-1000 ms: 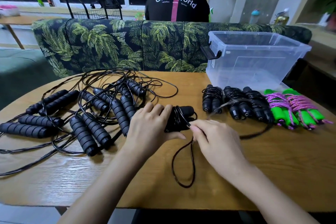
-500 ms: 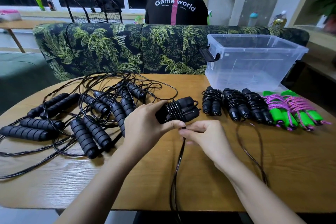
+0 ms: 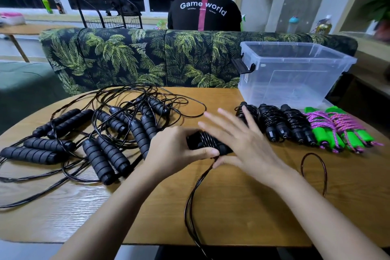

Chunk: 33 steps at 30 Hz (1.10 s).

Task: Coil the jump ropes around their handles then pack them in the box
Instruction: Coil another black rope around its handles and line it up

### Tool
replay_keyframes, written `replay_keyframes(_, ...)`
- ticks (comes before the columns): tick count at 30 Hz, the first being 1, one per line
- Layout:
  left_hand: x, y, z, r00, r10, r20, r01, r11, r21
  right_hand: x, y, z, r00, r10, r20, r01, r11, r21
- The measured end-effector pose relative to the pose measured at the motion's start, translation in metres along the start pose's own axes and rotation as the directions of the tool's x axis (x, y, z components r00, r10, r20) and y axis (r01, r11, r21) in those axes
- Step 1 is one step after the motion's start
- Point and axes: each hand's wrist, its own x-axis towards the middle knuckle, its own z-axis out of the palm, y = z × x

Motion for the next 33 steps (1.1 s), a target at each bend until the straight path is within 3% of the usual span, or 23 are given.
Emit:
replay_keyframes(4, 0.002, -0.003, 0.001, 0.996, 0.006, 0.089, 0.001, 0.996, -0.084, -0.005, 0.006, 0.004, 0.99, -0.123, 0.067, 0.116, 0.987, 0.11)
replay_keyframes(6, 0.006, -0.005, -0.001, 0.987, 0.0, 0.16, 0.024, 0.989, -0.149, -0.01, 0.006, 0.005, 0.994, -0.094, 0.06, 0.078, 0.973, 0.217)
replay_keyframes(8, 0.011, -0.007, -0.005, 0.982, -0.051, 0.184, 0.116, 0.923, -0.368, -0.016, 0.004, 0.004, 0.998, 0.017, 0.054, -0.037, 0.919, 0.392)
replay_keyframes(10, 0.017, -0.009, -0.009, 0.951, -0.234, 0.204, 0.31, 0.668, -0.676, -0.018, 0.003, 0.004, 0.975, 0.205, 0.088, -0.218, 0.791, 0.572)
replay_keyframes(11, 0.02, -0.011, -0.009, 0.921, -0.327, 0.211, 0.359, 0.505, -0.785, -0.017, 0.003, 0.003, 0.947, 0.307, 0.091, -0.291, 0.707, 0.645)
replay_keyframes(12, 0.022, -0.014, -0.005, 0.898, -0.383, 0.217, 0.376, 0.411, -0.831, -0.015, 0.004, 0.003, 0.91, 0.404, 0.088, -0.344, 0.622, 0.703)
replay_keyframes(13, 0.02, -0.012, 0.0, 0.891, -0.388, 0.237, 0.396, 0.408, -0.822, -0.013, 0.006, 0.002, 0.868, 0.488, 0.091, -0.384, 0.544, 0.747)
replay_keyframes(15, 0.009, -0.001, 0.016, 0.904, -0.296, 0.309, 0.423, 0.505, -0.753, -0.006, 0.008, 0.002, 0.798, 0.592, 0.108, -0.42, 0.419, 0.805)
replay_keyframes(18, -0.005, 0.018, 0.038, 0.908, -0.136, 0.397, 0.385, 0.645, -0.66, -0.002, 0.007, 0.007, 0.739, 0.658, 0.145, -0.423, 0.286, 0.86)
replay_keyframes(21, 0.006, 0.011, 0.046, 0.985, -0.111, 0.131, 0.162, 0.86, -0.485, -0.003, 0.007, 0.011, 0.687, 0.701, 0.191, -0.43, 0.181, 0.885)
replay_keyframes(23, 0.015, 0.006, 0.043, 0.995, -0.093, -0.03, 0.074, 0.917, -0.392, -0.006, 0.006, 0.011, 0.667, 0.702, 0.25, -0.425, 0.082, 0.902)
replay_keyframes(25, 0.022, 0.002, 0.043, 0.992, -0.102, -0.072, 0.068, 0.925, -0.375, -0.008, 0.003, 0.011, 0.655, 0.68, 0.329, -0.41, -0.045, 0.911)
replay_keyframes(27, 0.026, -0.001, 0.043, 0.995, -0.092, -0.026, 0.072, 0.901, -0.427, -0.007, -0.001, 0.012, 0.637, 0.662, 0.396, -0.39, -0.166, 0.906)
replay_keyframes(30, 0.03, -0.001, 0.048, 0.997, -0.061, 0.045, 0.075, 0.731, -0.678, -0.004, -0.002, 0.014, 0.619, 0.622, 0.479, -0.359, -0.319, 0.877)
replay_keyframes(32, 0.033, -0.003, 0.051, 0.995, -0.094, 0.028, 0.083, 0.653, -0.753, -0.004, -0.001, 0.016, 0.621, 0.6, 0.505, -0.379, -0.334, 0.863)
replay_keyframes(33, 0.035, -0.004, 0.053, 0.993, -0.113, 0.021, 0.088, 0.632, -0.77, -0.003, 0.0, 0.016, 0.622, 0.597, 0.507, -0.421, -0.291, 0.859)
